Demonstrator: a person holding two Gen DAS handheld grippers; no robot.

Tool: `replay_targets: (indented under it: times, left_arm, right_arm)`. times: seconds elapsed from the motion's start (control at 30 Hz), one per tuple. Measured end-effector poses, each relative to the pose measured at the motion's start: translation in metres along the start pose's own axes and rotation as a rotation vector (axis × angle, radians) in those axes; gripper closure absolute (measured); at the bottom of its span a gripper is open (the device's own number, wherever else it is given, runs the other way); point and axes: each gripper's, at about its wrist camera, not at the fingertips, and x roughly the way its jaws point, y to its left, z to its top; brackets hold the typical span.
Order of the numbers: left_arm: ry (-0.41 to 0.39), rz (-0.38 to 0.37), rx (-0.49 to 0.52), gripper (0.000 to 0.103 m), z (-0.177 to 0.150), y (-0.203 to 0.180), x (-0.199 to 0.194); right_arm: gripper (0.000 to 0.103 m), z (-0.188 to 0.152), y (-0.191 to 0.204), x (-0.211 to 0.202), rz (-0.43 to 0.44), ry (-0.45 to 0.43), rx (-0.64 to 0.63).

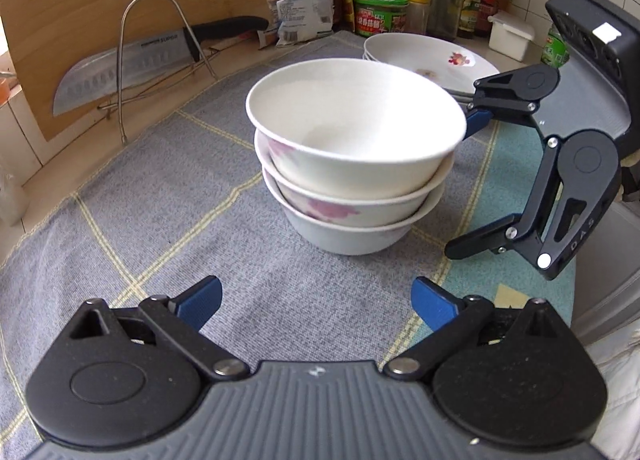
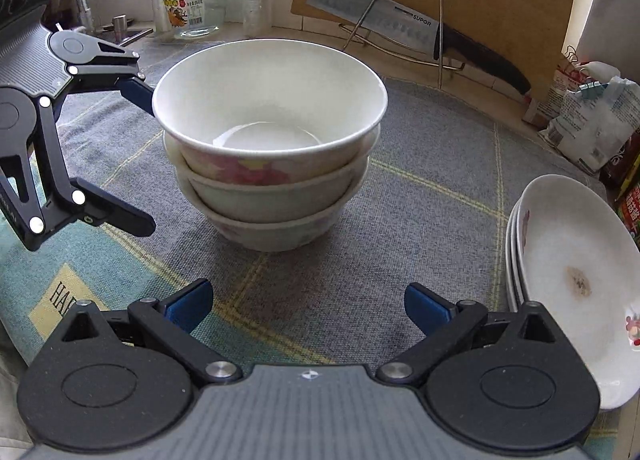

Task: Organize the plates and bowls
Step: 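Grip the stacked bowls' rim with the left gripper while the right gripper grips the opposite rim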

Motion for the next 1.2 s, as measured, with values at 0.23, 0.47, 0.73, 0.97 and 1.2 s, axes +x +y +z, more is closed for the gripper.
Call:
replay_targets:
  times: [0.23,0.47,0.73,0.97,1.2]
  left_arm:
    - [-0.015,0.001,-0.007,0.000,-0.010,0.000,0.010]
    - [-0.035,0.004,-0.011,0.000,-0.004,0.003,0.015]
    - [-0.038,0.025,-0.036,0.000,0.000,0.002,0.019]
    - [-0.024,0.085,-0.111,0.000,0.005,-0.003,0.023]
    - [-0.016,0.152,-0.186,0.000,0.010,-0.007,0.026]
  right_arm:
    - [0.000,-0.004,-0.001,0.008,0.026,0.021,0.004]
    - [0.000,-0.001,-0.001,0.008,0.031,0.039,-0.003]
    - [0.000,0.005,-0.004,0.012,0.072,0.060,-0.064]
    - [0.000,0.008,-0.010,0.014,0.140,0.049,-0.159]
    - [0.000,0.007,-0.016,0.016,0.210,0.013,-0.247]
